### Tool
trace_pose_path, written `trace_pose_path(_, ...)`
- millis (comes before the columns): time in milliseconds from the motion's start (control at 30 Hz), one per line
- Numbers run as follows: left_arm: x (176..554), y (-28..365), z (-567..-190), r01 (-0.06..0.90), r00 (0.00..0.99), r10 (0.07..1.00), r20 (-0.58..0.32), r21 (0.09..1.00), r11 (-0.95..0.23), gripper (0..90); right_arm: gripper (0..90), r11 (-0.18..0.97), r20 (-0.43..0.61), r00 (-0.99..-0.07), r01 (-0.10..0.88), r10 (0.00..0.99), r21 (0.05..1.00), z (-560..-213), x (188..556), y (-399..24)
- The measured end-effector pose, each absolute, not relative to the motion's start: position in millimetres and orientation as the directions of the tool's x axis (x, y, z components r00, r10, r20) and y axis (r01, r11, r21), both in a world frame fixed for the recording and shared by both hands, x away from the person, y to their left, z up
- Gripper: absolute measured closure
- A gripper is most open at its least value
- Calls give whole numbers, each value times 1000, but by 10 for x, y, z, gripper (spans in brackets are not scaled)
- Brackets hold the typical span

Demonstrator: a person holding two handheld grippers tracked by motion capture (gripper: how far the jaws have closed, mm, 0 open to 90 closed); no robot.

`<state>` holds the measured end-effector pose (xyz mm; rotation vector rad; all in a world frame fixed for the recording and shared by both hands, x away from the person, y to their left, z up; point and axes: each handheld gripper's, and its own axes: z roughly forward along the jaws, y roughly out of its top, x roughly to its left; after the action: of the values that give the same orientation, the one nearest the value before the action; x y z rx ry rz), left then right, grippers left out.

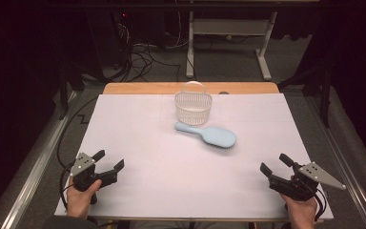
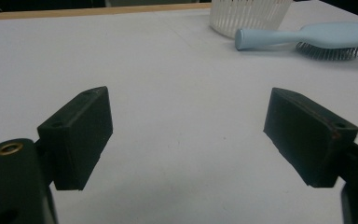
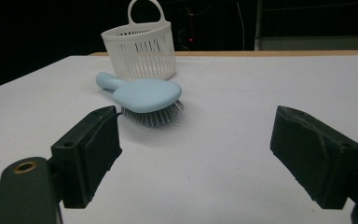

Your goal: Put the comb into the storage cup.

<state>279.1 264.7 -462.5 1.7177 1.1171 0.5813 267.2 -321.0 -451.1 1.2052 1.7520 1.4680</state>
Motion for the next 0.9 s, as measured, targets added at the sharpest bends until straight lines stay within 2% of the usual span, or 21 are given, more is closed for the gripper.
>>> trace_pose_path(900, 2775, 2644, -4628, 406, 468, 879, -91, 906, -122, 162, 178, 13, 114, -490, 248, 864, 969, -4423, 2759, -3024)
